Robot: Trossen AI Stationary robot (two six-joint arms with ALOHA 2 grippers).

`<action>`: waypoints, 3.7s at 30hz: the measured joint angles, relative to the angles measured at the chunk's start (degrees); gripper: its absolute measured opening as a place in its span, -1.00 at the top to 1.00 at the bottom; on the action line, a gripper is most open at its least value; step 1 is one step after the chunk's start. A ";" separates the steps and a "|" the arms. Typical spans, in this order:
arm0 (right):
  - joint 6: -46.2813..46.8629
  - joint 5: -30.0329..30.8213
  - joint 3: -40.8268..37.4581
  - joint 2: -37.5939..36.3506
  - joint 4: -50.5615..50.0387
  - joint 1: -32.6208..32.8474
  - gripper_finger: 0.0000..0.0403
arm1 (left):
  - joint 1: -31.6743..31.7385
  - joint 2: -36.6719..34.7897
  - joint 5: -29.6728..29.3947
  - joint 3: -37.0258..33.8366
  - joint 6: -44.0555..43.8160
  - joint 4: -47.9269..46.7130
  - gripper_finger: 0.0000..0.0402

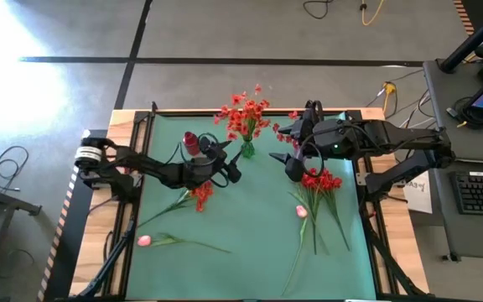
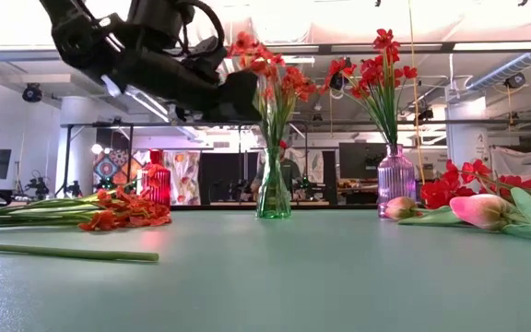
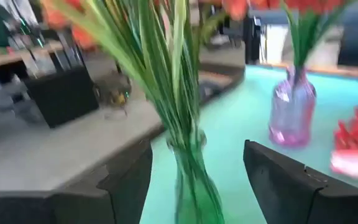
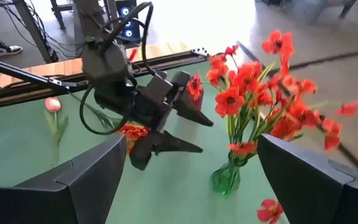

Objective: Sort flowers into vase by color
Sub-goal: Put the bottom right pink flower in the red flower vase

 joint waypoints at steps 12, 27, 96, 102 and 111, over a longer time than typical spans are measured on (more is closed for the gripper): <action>19.49 -4.82 0.00 0.09 -16.46 3.70 -0.76 | -9.17 -13.78 1.46 0.00 -15.27 -31.19 -0.20; 37.66 -17.59 -0.20 9.49 -34.04 24.55 -0.76 | -28.41 -11.33 10.43 1.01 -20.82 -16.45 -0.20; 47.25 -6.76 -0.74 10.84 -33.59 46.20 -0.76 | -26.69 62.19 -1.93 88.11 -34.37 -61.13 0.95; 46.63 -3.34 -0.74 10.84 -33.44 48.49 -0.76 | -27.85 57.06 -6.22 87.89 -37.17 -80.79 0.99; 46.34 1.94 -0.74 10.83 -33.28 50.64 -0.76 | -31.86 47.42 -9.09 85.31 -44.24 -102.04 1.00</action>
